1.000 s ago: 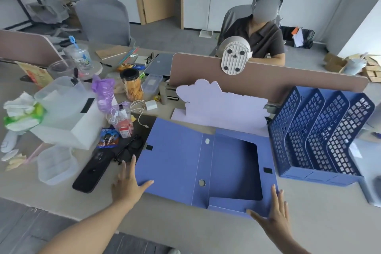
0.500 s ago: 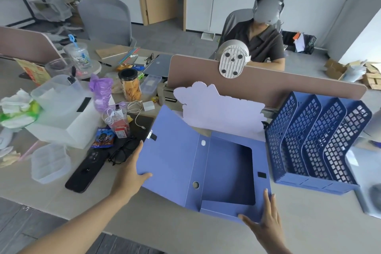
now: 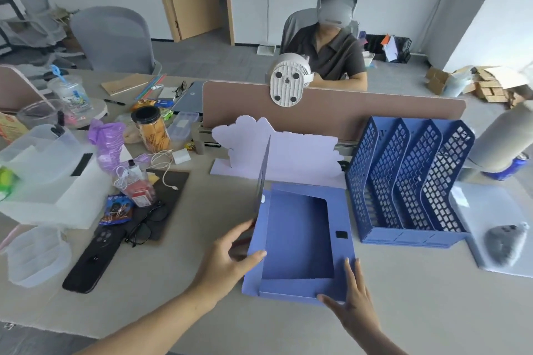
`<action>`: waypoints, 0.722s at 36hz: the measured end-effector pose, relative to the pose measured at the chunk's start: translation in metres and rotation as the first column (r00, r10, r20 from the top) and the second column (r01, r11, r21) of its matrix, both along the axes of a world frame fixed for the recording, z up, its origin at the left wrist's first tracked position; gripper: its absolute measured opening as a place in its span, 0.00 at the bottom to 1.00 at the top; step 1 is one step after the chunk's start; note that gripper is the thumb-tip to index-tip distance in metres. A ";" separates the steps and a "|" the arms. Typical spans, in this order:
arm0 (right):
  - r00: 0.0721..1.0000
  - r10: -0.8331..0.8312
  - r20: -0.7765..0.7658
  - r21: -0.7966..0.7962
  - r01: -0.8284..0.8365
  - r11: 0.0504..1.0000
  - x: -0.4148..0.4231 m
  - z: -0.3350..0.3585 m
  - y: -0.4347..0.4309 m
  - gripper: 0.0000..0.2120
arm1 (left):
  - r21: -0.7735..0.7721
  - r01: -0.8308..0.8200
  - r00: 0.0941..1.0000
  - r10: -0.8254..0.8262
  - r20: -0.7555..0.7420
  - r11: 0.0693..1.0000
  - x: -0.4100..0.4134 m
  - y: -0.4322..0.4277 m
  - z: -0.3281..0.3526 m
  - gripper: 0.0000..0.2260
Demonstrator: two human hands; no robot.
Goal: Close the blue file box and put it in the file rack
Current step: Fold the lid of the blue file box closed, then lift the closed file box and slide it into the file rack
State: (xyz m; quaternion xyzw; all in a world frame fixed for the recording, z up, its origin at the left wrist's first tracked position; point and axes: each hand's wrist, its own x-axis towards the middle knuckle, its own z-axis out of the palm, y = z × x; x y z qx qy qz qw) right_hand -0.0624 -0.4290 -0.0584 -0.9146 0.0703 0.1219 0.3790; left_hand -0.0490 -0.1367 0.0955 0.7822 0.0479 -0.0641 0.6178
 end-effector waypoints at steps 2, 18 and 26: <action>1.000 0.010 -0.010 0.029 -0.010 1.000 0.001 -0.001 -0.006 0.50 | -0.012 0.062 0.998 -0.062 -0.018 0.998 0.000 -0.014 -0.001 0.27; 0.983 -0.170 0.067 0.574 0.102 0.812 0.048 0.095 0.010 0.22 | 0.202 0.218 0.975 -0.220 -0.010 0.955 0.028 -0.074 -0.062 0.27; 0.987 -0.160 0.025 0.420 0.135 0.897 0.047 0.071 -0.001 0.33 | 0.458 0.128 0.983 -0.052 -0.175 0.880 0.073 -0.037 -0.112 0.37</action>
